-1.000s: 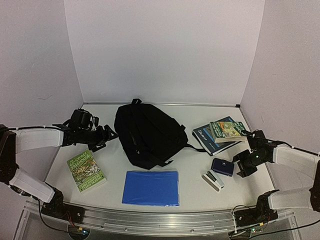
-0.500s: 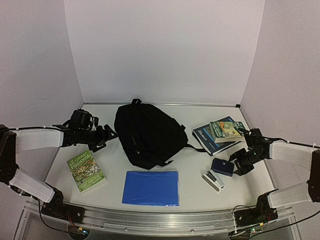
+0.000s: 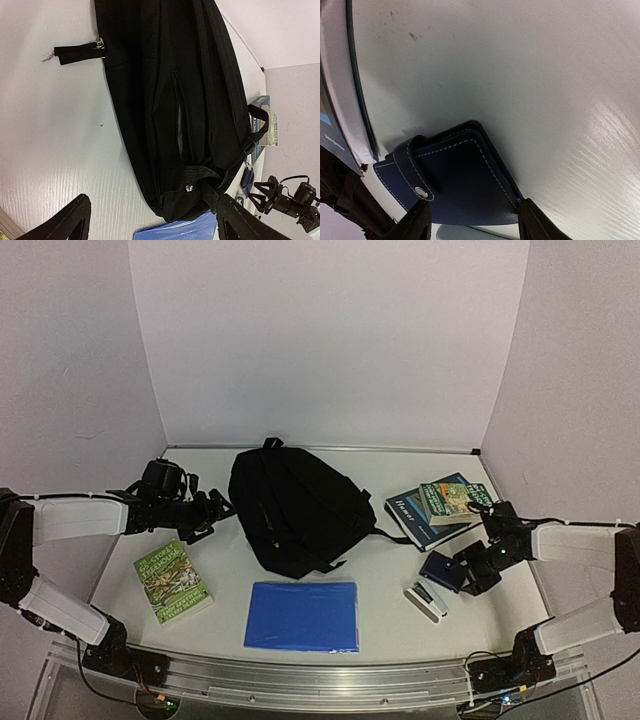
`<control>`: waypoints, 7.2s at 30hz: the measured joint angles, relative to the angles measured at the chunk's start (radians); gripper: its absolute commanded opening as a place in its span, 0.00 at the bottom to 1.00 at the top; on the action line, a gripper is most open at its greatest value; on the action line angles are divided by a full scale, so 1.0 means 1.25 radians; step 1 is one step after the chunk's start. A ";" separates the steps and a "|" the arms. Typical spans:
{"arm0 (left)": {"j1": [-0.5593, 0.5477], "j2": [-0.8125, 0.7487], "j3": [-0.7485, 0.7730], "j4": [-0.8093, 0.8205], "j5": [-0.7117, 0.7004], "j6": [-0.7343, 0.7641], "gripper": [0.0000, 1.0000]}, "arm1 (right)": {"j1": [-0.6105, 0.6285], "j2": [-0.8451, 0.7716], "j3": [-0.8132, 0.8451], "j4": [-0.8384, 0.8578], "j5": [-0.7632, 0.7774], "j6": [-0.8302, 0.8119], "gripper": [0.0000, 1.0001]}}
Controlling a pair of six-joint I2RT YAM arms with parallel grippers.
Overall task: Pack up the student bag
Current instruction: Pick up the personal item from the center of the board.
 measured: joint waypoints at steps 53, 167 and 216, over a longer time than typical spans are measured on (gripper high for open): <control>-0.278 0.049 0.186 0.337 0.189 -0.061 0.95 | 0.368 -0.012 0.322 0.453 -0.019 -0.214 0.00; -0.234 0.002 0.342 -0.263 0.507 0.335 0.97 | 0.470 0.248 0.610 0.132 -0.579 -0.654 0.00; -0.293 0.075 0.353 -0.232 0.474 0.300 0.00 | 0.489 0.274 0.614 0.094 -0.552 -0.709 0.89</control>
